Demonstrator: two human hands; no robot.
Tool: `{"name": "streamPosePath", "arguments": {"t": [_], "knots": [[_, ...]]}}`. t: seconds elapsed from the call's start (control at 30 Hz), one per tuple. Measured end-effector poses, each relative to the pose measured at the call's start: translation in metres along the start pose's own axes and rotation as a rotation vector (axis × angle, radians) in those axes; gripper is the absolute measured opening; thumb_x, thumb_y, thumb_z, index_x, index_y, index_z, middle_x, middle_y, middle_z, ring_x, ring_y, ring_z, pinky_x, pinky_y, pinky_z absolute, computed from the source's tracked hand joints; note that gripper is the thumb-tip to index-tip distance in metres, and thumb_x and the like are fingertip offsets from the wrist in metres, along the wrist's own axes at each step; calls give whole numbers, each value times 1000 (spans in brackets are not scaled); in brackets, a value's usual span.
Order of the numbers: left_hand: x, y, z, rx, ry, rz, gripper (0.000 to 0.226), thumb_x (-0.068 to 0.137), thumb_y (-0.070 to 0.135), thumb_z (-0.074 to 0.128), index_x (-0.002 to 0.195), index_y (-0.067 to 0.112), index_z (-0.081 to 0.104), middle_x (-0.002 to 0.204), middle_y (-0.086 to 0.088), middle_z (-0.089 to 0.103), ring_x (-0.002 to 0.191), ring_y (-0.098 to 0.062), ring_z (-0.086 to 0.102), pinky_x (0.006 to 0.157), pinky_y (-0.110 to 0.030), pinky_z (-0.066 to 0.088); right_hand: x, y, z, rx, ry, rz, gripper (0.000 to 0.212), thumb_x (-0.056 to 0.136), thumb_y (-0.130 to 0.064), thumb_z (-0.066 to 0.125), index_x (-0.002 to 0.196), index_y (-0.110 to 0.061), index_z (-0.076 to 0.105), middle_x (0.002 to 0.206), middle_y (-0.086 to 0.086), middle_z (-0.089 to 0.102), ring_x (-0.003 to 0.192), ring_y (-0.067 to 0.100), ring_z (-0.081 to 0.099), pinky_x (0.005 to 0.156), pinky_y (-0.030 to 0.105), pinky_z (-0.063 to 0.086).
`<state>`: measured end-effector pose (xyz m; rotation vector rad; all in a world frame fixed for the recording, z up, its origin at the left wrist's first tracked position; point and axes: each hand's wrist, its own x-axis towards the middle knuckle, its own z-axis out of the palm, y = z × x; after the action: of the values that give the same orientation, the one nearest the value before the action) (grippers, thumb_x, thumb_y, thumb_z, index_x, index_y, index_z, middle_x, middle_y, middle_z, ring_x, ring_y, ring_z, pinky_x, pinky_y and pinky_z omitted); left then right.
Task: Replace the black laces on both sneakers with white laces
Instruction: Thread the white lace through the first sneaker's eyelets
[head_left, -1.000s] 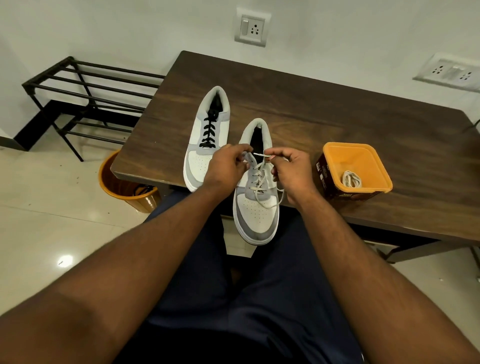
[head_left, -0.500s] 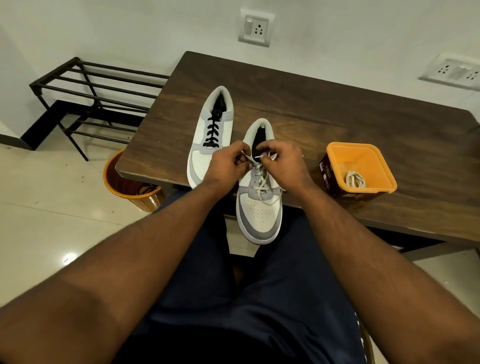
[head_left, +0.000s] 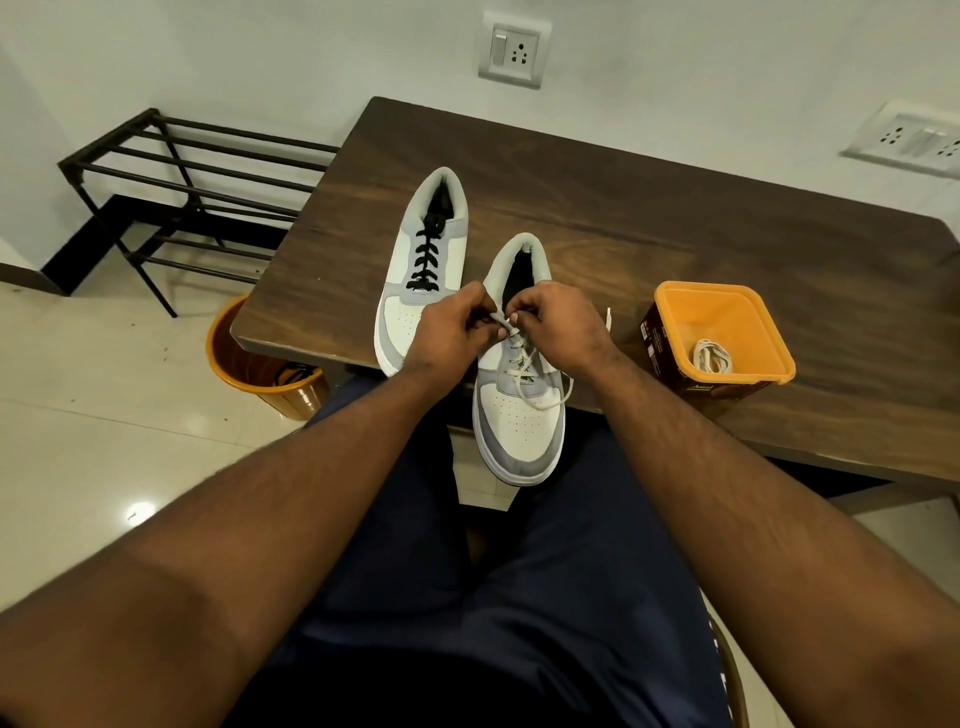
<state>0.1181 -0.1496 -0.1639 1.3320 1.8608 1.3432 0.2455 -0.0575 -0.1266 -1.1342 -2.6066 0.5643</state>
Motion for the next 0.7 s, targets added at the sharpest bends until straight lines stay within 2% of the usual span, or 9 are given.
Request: {"name": "streamPosePath", "arguments": {"t": [0.1, 0.2, 0.3, 0.37, 0.47, 0.53, 0.63, 0.7], "knots": [[0, 0, 1, -1, 4, 0, 18, 83, 12, 76, 93, 10, 61, 80, 8, 67, 75, 2, 63, 73, -17, 54, -1, 0, 4, 91, 15, 38, 14, 92, -17, 60, 93, -18, 74, 94, -3, 66, 85, 13, 61, 77, 32, 51], [1, -1, 0, 5, -3, -3, 19, 82, 12, 77, 93, 10, 61, 80, 11, 65, 74, 8, 62, 71, -13, 53, -1, -4, 4, 74, -3, 52, 15, 92, -16, 60, 93, -17, 75, 94, -2, 69, 84, 13, 63, 77, 32, 52], [-1, 0, 1, -15, 17, -21, 27, 82, 12, 77, 103, 13, 62, 82, 11, 65, 73, 10, 61, 72, -8, 51, 2, -5, -1, 193, -47, 103, 14, 90, -9, 62, 92, -11, 75, 82, -3, 70, 71, 6, 63, 72, 26, 54], [-4, 1, 5, -43, 74, -68, 35, 80, 13, 79, 107, 15, 57, 84, 8, 66, 74, 5, 63, 71, -10, 51, 3, -4, -5, 274, -82, 131, 13, 89, -3, 63, 92, -6, 75, 79, -1, 69, 60, 2, 59, 65, 21, 52], [-7, -2, 13, -63, 139, -115, 20, 80, 12, 79, 91, 13, 63, 80, 7, 67, 70, 3, 62, 70, -13, 51, 3, -2, -6, 378, -126, 193, 13, 90, 0, 61, 95, -2, 73, 77, 14, 70, 50, 7, 56, 56, 28, 52], [-6, -1, 15, -53, 134, -127, 11, 81, 12, 77, 89, 15, 71, 78, 10, 68, 68, 7, 61, 70, -11, 49, 2, -2, -6, 417, -142, 224, 13, 91, -2, 60, 97, -3, 72, 76, 21, 69, 50, 14, 55, 48, 26, 49], [-5, 3, 12, 10, 92, -116, 9, 84, 14, 73, 93, 13, 75, 84, 4, 71, 73, 2, 62, 72, -13, 49, 2, -3, -7, 384, -146, 217, 14, 92, -2, 60, 98, -6, 73, 68, 9, 67, 49, 13, 55, 43, 19, 46], [-3, 5, 8, 64, 40, -83, 7, 86, 15, 71, 91, 12, 76, 86, -1, 72, 78, -11, 65, 75, -24, 52, 2, -3, -5, 363, -126, 195, 14, 92, -3, 61, 97, -6, 74, 69, 4, 68, 50, 13, 57, 50, 26, 54]]}}
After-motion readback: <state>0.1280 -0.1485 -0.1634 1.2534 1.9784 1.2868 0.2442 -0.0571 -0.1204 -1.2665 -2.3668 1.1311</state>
